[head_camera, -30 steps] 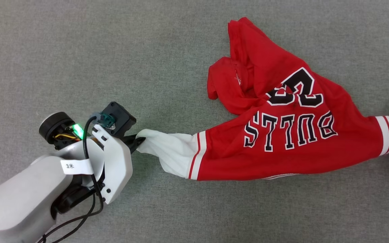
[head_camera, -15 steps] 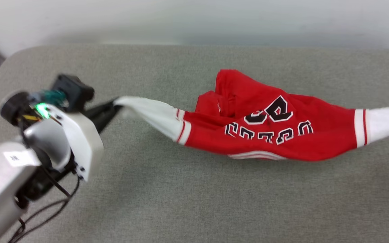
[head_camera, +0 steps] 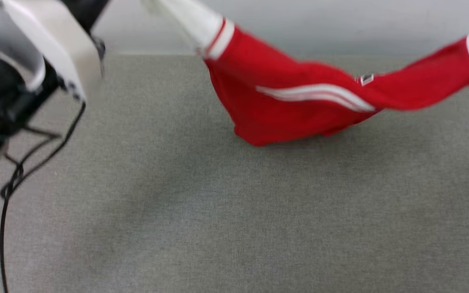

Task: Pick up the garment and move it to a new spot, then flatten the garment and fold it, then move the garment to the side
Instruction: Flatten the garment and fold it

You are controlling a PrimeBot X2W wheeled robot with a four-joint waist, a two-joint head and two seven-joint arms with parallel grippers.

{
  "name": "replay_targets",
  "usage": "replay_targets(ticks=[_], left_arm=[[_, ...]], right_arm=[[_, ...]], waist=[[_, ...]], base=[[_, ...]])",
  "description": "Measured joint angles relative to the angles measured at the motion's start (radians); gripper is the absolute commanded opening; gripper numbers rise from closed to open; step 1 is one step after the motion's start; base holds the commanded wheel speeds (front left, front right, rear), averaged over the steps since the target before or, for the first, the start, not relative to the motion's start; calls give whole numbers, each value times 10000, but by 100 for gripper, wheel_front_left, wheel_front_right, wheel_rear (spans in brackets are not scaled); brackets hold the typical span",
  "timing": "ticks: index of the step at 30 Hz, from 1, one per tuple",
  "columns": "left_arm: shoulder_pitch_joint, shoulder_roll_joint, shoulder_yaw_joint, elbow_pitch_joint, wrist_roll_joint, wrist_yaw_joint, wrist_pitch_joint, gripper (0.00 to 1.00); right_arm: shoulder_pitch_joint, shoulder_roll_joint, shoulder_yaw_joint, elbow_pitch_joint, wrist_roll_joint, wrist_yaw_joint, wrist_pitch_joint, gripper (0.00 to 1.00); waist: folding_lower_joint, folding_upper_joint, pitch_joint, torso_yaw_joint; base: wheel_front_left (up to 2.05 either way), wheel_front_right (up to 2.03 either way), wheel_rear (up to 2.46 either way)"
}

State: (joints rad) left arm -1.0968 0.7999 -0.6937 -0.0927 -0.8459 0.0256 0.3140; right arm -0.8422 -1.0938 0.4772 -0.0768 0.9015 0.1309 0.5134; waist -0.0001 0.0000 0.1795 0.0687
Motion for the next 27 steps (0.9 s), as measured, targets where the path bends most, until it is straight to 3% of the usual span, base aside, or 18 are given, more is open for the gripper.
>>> replay_targets(ticks=[2,3,11,20,27], left_arm=[[-329,-157,40,245,31,-88,2,0],[-1049,-514,146,792,186,-180,-92,0],[-3847,-1565,566,3198,777,-422,-587,0],[-6267,-2140,1037,5294,1108,-821,-1524,0],[-6911,-2332,1229,6412,1091,-1028,-2222,0]], right_arm=[[-373,117,31,54,-150,2,151,0],[-1257,401,113,234,-483,2,328,0],[-4933,1919,894,1833,-1887,2,529,0],[-8227,3344,1639,4019,-2941,2,-477,0],[-9502,4027,2096,5436,-3156,2,-1078,0]], waist=[[0,0,116,7],[0,0,392,25],[1,0,1803,116],[2,0,3196,170],[2,0,3675,296]], base=[[0,0,0],[0,0,0],[0,0,0],[0,0,0],[0,0,0]])
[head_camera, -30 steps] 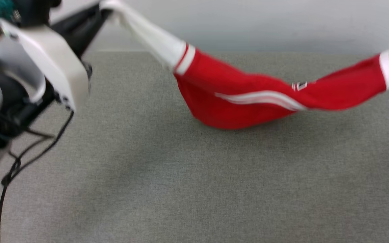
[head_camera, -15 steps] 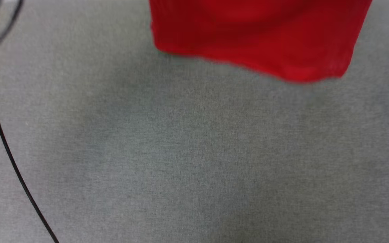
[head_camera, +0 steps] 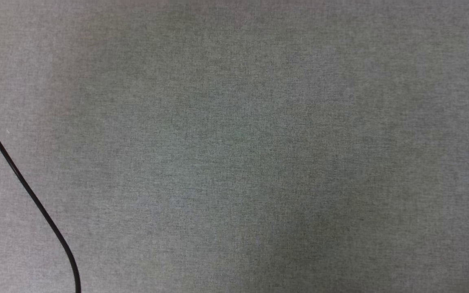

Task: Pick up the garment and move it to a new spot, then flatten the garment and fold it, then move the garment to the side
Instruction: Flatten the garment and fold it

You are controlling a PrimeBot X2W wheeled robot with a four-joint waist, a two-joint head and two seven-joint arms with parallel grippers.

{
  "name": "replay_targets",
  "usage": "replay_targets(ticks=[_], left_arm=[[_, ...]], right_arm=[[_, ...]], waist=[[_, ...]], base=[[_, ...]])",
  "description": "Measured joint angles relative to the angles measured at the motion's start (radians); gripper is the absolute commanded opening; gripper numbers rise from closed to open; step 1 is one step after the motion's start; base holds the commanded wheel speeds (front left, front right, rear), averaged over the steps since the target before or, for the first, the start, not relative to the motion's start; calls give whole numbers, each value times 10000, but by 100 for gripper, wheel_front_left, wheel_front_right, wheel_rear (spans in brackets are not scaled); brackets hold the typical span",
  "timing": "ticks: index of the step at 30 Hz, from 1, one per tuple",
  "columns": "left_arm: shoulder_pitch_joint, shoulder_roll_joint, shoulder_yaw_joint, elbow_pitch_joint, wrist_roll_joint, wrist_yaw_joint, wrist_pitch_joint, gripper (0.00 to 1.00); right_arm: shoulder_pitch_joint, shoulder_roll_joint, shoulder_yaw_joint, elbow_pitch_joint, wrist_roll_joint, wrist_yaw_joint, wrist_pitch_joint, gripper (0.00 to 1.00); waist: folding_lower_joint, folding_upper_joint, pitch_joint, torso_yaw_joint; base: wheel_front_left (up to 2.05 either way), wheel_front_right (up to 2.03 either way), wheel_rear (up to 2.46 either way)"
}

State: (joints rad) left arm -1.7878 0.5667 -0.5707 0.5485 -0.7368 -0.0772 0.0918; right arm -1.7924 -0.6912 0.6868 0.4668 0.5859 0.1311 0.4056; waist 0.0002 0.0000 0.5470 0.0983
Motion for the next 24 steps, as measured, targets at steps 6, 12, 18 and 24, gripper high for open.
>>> replay_targets(ticks=[6,12,18,24], left_arm=[[604,-184,-125,483,-186,-199,-579,0],[2437,-203,-466,612,-428,-351,-1354,0],[4909,-81,-637,288,-763,-305,-2153,0],[7791,184,-840,-782,-1097,326,-2594,0]], right_arm=[[211,173,610,662,384,0,-416,0],[1803,301,1308,1037,1315,0,-1133,0],[3693,194,1896,903,2098,0,-1998,0],[5603,-173,2439,525,2803,0,-2589,0]], waist=[[0,0,115,61],[0,0,-47,-68],[0,0,-514,-183],[-1,0,-1279,-261]], base=[[0,0,0],[0,0,0],[0,0,0],[0,0,0]])
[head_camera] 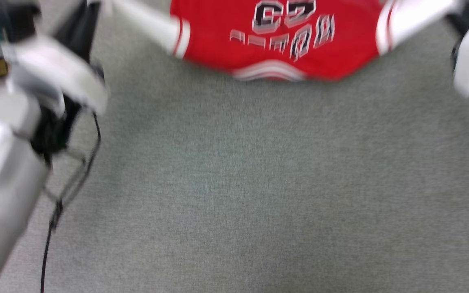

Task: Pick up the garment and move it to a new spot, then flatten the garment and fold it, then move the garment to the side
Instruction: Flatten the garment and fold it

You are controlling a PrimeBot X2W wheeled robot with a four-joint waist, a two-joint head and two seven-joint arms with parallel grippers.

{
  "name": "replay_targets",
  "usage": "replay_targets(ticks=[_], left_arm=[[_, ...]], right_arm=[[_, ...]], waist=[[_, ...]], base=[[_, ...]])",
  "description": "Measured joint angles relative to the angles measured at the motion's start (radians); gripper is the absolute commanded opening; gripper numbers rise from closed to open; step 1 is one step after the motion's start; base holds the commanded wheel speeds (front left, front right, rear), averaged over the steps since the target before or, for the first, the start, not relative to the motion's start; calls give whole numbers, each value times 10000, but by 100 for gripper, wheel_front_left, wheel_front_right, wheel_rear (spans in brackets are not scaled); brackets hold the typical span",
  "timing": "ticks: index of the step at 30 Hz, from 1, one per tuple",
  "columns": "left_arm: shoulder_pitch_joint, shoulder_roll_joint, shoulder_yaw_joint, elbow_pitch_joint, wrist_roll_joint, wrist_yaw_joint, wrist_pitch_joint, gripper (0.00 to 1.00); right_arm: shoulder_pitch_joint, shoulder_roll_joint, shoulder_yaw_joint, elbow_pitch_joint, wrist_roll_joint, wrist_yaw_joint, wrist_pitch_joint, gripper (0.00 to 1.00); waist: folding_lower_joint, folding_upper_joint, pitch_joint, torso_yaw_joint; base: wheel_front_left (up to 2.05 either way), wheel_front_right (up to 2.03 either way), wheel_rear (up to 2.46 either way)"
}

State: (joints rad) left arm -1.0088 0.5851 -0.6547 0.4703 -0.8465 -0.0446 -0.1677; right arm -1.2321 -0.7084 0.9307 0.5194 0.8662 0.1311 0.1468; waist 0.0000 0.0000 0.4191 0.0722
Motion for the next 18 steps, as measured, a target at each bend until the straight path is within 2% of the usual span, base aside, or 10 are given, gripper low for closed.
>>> replay_targets(ticks=[10,13,18], left_arm=[[5332,1381,230,-2811,-1141,1661,-445,0],[6663,1639,278,-3563,-1432,2111,-560,0],[8524,1854,198,-4343,-1883,2619,-646,0]], right_arm=[[3284,-1158,1241,-1662,951,0,316,0],[4259,-1661,1361,-2104,1250,0,334,0],[5840,-2257,1404,-2731,1779,0,474,0]], waist=[[-2,0,-1682,-225],[-3,0,-2130,-270],[-4,0,-2744,-278]], base=[[0,0,0],[0,0,0],[0,0,0]])
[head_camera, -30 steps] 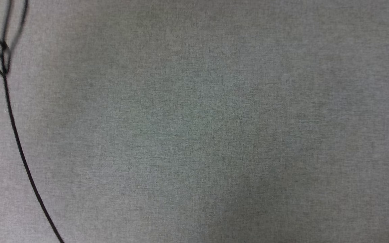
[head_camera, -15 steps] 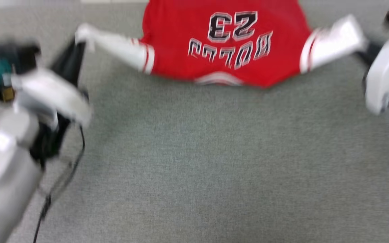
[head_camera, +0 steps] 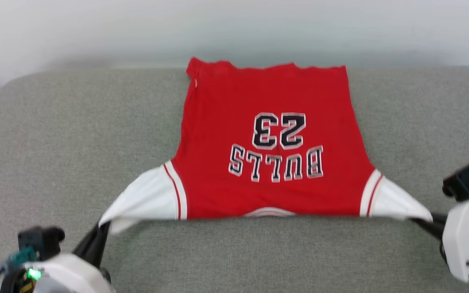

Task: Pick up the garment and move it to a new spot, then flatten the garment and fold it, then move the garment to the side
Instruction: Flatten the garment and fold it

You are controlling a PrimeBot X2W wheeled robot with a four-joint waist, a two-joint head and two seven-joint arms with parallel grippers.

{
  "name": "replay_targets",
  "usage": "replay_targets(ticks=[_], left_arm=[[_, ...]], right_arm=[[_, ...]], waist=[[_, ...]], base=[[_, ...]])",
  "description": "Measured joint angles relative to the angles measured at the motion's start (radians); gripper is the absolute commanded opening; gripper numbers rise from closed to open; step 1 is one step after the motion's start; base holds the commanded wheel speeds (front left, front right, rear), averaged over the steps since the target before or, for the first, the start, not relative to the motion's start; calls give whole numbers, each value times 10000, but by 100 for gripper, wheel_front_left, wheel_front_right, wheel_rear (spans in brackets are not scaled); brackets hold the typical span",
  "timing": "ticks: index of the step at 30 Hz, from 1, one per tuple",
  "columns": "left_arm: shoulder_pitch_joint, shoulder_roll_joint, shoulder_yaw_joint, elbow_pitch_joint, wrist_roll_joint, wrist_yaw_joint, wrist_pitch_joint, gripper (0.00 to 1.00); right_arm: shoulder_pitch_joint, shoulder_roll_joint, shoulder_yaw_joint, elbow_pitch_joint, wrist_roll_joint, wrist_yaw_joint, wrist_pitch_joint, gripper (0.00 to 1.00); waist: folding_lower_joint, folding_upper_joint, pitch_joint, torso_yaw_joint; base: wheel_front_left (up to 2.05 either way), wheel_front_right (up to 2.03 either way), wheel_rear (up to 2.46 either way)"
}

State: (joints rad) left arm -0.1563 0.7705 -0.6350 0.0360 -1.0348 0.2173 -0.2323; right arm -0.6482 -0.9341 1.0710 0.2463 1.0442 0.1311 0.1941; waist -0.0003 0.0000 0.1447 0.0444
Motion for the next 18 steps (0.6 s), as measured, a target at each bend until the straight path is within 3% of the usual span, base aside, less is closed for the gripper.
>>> replay_targets(ticks=[9,18], left_arm=[[2545,-184,65,-491,-598,652,-190,0],[3617,-334,253,-692,-479,819,-267,0]], right_arm=[[2722,-846,-476,-865,819,0,222,0],[4930,-1383,-1363,-1296,1540,0,359,0]], waist=[[0,0,-792,32],[0,0,-853,172]], base=[[0,0,0],[0,0,0]])
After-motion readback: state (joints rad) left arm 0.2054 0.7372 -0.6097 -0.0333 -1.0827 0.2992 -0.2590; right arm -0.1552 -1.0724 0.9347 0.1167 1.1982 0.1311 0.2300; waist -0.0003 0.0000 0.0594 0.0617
